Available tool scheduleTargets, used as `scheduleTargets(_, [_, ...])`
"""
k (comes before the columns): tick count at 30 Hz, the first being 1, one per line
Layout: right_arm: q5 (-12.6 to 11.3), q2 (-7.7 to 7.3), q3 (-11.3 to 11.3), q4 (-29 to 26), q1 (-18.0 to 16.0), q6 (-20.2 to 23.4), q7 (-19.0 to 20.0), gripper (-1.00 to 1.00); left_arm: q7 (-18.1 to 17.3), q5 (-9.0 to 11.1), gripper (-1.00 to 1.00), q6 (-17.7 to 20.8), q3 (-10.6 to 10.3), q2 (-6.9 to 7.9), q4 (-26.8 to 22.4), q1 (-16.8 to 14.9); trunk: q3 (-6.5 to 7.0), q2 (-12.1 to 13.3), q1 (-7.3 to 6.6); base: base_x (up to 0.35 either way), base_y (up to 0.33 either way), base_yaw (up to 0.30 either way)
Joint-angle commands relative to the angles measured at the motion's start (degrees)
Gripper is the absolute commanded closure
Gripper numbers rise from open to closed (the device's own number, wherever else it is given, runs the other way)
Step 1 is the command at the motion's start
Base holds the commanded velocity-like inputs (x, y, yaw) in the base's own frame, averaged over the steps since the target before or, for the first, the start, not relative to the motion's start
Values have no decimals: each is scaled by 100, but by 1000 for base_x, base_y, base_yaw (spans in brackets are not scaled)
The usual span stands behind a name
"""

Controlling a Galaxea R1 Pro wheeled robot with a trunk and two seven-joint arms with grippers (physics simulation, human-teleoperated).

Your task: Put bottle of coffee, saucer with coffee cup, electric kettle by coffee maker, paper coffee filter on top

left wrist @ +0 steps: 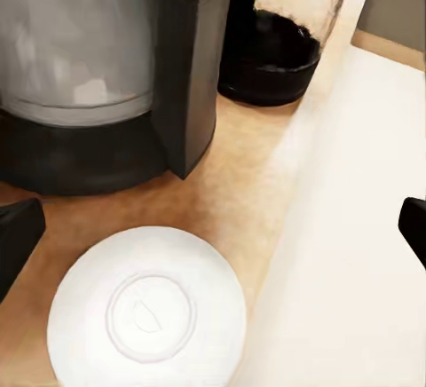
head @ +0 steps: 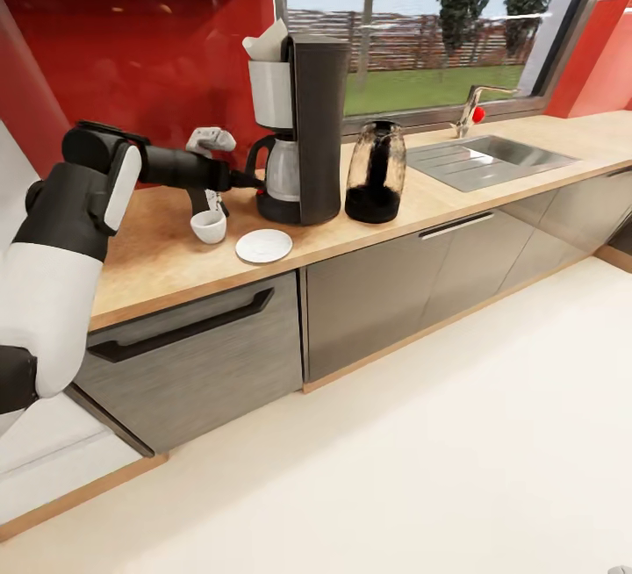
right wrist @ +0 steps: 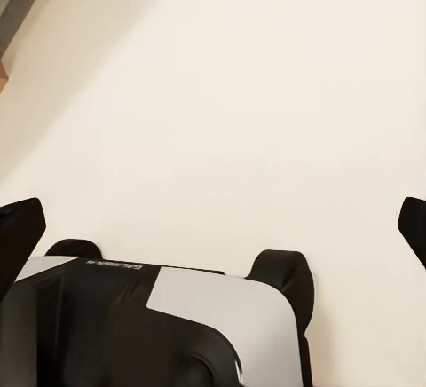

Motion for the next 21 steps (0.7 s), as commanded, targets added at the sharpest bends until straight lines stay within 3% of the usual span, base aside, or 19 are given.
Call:
scheduleTargets(1, [-49, -2, 27, 5, -4, 16, 18, -100, 20, -103, -100, 45, -23, 6, 28, -8, -5, -2, 0, 0, 0, 0])
scheduleTargets(5, [-49, -2, 27, 0, -4, 15, 17, -100, 13, -311, -100, 49, -35, 5, 70, -12, -5, -2, 0, 0, 0, 0])
scheduleTargets(16, [-49, -2, 27, -1, -4, 14, 14, -100, 9, -402, -100, 43, -194, 5, 274, -13, -5, -2, 0, 0, 0, 0])
scheduleTargets(21, [-49, -2, 27, -3, -4, 14, 10, -100, 5, -580, -100, 47, -339, 7, 342, -13, -5, -2, 0, 0, 0, 0])
